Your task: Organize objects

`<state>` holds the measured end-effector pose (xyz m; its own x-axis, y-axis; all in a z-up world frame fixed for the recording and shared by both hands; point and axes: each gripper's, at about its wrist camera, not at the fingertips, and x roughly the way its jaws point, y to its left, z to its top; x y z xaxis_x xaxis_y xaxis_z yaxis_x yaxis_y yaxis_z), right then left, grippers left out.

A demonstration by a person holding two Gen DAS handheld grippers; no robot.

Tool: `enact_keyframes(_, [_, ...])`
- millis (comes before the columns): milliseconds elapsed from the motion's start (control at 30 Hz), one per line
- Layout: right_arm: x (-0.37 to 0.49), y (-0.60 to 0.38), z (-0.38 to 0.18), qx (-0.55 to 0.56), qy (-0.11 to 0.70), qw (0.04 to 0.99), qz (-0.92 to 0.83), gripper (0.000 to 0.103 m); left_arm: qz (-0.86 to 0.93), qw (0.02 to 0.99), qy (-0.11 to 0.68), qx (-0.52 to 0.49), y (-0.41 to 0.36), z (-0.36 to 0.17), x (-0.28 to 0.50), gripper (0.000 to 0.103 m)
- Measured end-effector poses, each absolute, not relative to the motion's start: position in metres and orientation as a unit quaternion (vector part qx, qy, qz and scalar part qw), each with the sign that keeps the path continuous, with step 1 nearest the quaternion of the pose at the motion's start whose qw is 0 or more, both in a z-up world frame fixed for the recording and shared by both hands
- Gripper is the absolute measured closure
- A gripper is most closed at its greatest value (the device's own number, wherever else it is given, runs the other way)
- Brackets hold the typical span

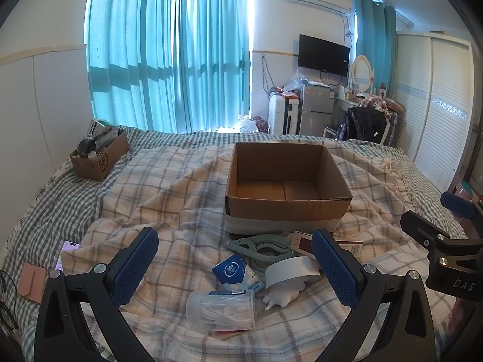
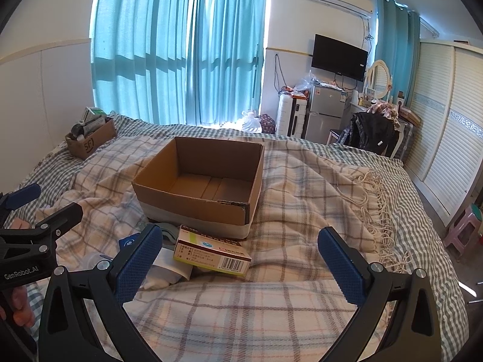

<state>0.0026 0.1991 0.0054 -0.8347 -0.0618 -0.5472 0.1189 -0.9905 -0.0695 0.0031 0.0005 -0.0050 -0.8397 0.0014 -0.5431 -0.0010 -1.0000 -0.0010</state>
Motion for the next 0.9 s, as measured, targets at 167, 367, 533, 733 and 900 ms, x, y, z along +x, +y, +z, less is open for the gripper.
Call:
enact_keyframes(167, [0.0030,0.1970,0.0052,0.283,0.055,0.049,-0.956,0.000,0.959,0.002,-0.003,-0.283,-0.0002,-0.0048,0.0034,0.000])
enact_keyframes(367, [0.0024,0.1950,0.0039,0.285,0.057,0.054,-0.955,0.000,0.959,0.000,-0.002,-0.284,-0.0005,-0.0048,0.0039,0.000])
enact_keyframes(533, [0.0028,0.1953,0.0030,0.286,0.057,0.056,-0.955,0.000,0.957,-0.004,-0.001,-0.290,-0.0009,-0.0047,0.0028,0.000])
enact_keyframes(733, [0.0015,0.1933,0.0044,0.288,0.060,0.056,-0.954,0.000,0.956,-0.005,-0.005,-0.294,-0.0042,-0.0039,0.0022,0.000])
enact_keyframes(900, [0.0023,0.1915,0.0041,0.287,0.065,0.056,-0.954,0.000,0.956,-0.009,-0.003,-0.293,-0.0067,-0.0032,0.0031,0.000])
